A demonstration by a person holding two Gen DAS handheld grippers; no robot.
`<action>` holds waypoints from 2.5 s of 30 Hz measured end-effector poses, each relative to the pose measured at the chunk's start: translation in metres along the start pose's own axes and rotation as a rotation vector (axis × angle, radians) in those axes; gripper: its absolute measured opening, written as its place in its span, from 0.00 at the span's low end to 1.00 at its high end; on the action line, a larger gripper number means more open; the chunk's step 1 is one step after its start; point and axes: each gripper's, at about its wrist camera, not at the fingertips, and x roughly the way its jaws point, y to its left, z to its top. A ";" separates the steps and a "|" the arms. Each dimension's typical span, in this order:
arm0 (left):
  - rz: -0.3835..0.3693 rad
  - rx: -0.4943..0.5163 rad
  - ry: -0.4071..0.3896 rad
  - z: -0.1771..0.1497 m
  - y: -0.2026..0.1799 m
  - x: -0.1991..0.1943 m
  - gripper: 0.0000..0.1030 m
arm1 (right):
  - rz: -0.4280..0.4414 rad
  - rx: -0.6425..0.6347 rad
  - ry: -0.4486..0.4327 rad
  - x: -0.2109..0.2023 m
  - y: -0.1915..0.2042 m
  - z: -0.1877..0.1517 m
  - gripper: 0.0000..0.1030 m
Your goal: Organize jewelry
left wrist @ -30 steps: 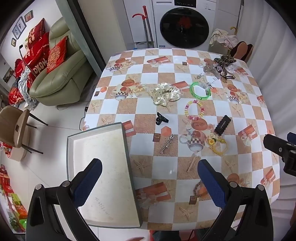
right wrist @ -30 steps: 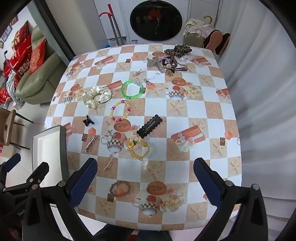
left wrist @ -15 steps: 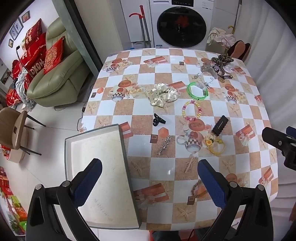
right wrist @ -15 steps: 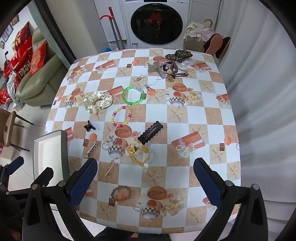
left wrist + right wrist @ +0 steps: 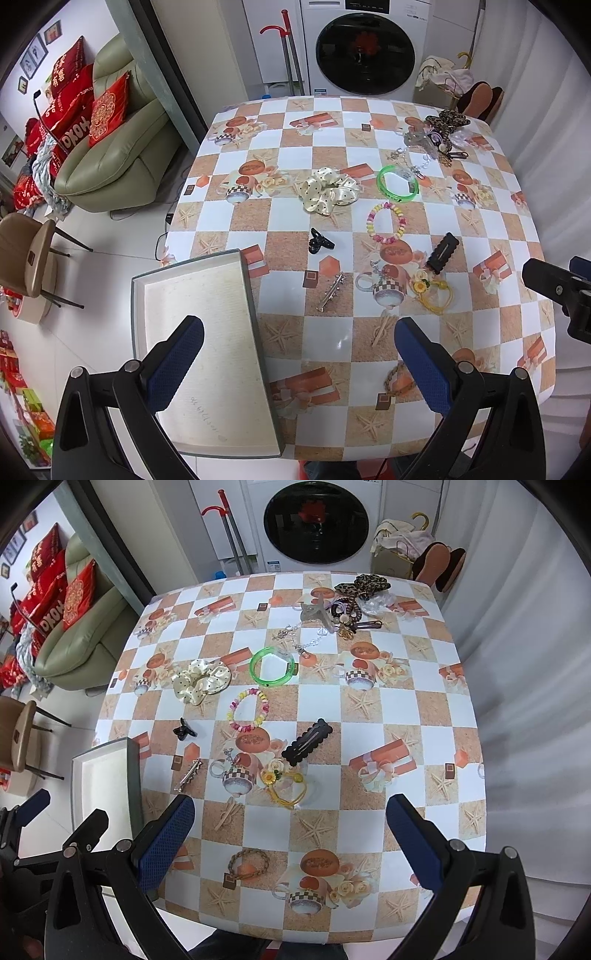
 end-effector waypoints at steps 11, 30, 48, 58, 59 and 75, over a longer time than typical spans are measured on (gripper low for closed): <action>0.004 0.006 0.004 0.001 -0.003 0.002 1.00 | -0.001 0.001 0.001 0.001 0.000 0.000 1.00; 0.008 0.014 0.010 -0.002 -0.005 0.009 1.00 | 0.002 0.017 0.003 0.007 -0.009 0.000 1.00; 0.007 0.012 0.014 -0.002 -0.005 0.009 1.00 | -0.002 0.022 0.005 0.008 -0.010 0.000 1.00; 0.005 0.001 0.033 -0.005 -0.004 0.017 1.00 | -0.001 0.021 0.005 0.009 -0.010 0.000 1.00; 0.004 0.002 0.036 -0.005 -0.003 0.017 1.00 | 0.000 0.022 0.005 0.009 -0.010 0.000 1.00; 0.009 -0.005 0.050 -0.003 -0.002 0.021 1.00 | 0.000 0.024 0.006 0.011 -0.012 0.000 1.00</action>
